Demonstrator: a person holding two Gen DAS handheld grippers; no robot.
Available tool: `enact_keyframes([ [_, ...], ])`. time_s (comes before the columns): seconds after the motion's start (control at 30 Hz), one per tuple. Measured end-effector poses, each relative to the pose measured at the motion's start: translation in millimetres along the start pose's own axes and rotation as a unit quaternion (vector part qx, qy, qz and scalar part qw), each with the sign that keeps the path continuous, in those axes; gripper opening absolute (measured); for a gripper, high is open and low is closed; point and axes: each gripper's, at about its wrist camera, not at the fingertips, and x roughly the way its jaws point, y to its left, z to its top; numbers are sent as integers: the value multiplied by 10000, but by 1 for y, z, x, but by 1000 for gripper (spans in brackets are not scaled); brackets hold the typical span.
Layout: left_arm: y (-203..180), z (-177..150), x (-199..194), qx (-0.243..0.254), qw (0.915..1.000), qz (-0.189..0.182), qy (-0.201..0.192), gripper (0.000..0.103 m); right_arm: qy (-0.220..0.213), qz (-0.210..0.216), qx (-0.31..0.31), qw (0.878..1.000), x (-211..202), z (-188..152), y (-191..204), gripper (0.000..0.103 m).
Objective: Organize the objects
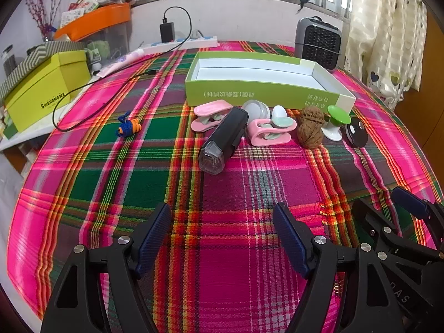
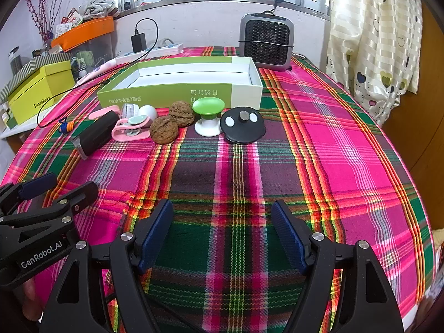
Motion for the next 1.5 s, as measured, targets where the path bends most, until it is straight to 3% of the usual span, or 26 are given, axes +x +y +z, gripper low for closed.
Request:
enact_keyframes([
  [1.5,2,5,3,10,10000,19,83,76,13,16,-4,10000,2,0,0,74],
])
